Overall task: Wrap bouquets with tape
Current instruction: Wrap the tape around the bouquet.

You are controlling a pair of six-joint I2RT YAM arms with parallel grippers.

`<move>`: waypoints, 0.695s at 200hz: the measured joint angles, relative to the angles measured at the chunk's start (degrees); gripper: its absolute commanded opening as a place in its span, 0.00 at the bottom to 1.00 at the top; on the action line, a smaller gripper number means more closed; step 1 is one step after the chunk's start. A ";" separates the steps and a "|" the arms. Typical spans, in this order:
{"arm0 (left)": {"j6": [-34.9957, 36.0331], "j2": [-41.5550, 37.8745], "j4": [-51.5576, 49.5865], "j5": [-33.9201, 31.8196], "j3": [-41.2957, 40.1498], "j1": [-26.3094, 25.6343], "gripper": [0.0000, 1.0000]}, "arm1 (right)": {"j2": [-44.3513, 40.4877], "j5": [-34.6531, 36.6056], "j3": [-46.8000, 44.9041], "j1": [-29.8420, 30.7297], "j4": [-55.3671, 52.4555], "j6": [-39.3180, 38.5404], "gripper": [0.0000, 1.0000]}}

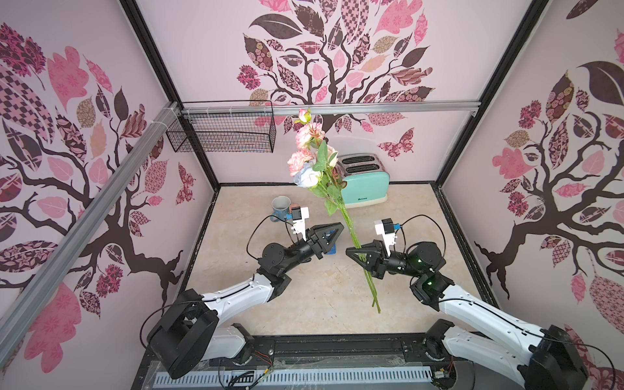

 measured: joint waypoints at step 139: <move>0.28 -9.27 -13.38 -4.00 -0.02 -0.07 0.00 | 6.12 14.69 12.31 2.01 -25.40 -16.70 0.00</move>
